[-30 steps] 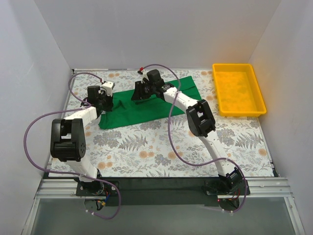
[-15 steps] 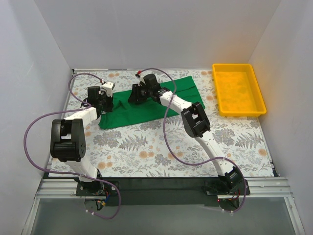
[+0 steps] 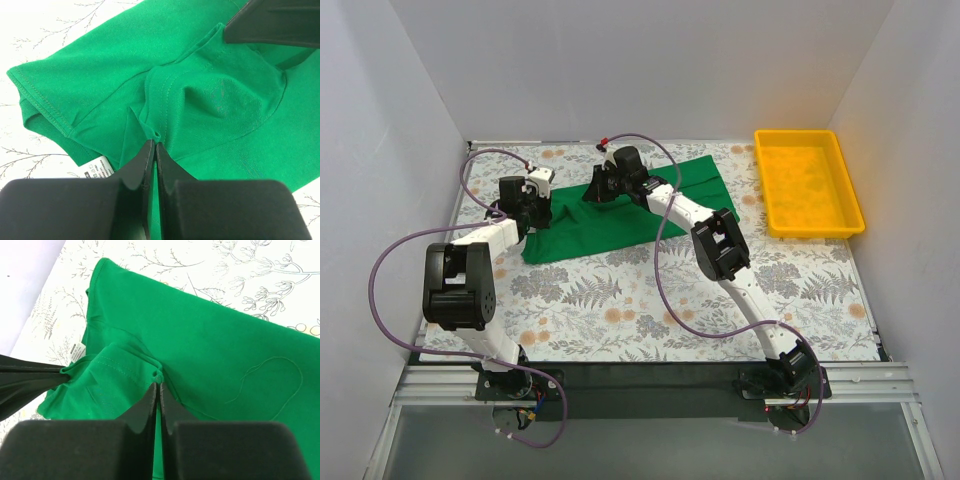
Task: Fold and stack the t-shirts
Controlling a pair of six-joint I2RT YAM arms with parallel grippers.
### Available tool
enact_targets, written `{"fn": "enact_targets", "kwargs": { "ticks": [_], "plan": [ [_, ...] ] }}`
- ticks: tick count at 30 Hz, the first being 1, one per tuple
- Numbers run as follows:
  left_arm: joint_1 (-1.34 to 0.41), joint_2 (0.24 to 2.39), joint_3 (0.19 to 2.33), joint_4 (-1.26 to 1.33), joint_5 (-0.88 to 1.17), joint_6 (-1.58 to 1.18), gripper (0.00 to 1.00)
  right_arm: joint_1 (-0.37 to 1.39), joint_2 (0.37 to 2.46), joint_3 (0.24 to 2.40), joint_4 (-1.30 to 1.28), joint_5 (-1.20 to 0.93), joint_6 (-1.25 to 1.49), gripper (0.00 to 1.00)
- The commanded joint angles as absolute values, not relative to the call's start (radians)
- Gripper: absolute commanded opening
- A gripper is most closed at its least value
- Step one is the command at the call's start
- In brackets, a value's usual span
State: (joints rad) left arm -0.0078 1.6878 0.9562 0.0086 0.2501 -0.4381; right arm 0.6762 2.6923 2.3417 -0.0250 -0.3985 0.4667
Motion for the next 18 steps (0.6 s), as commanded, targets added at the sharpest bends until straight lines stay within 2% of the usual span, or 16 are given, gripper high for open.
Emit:
{"fn": "enact_targets", "kwargs": {
  "ticks": [1,3,18],
  "plan": [
    [-0.002,1.651,0.95,0.023,0.249,-0.426,0.0,0.68,2.712,2.385,0.02,-0.387,0.457,0.06],
    [-0.002,1.651,0.95,0.023,0.252,-0.426,0.0,0.68,2.714,2.384,0.02,-0.387,0.457,0.01],
    [-0.002,1.721,1.068,0.008,0.242,-0.408,0.0,0.606,2.658,2.39,-0.024,-0.37,0.425,0.01]
  ]
}}
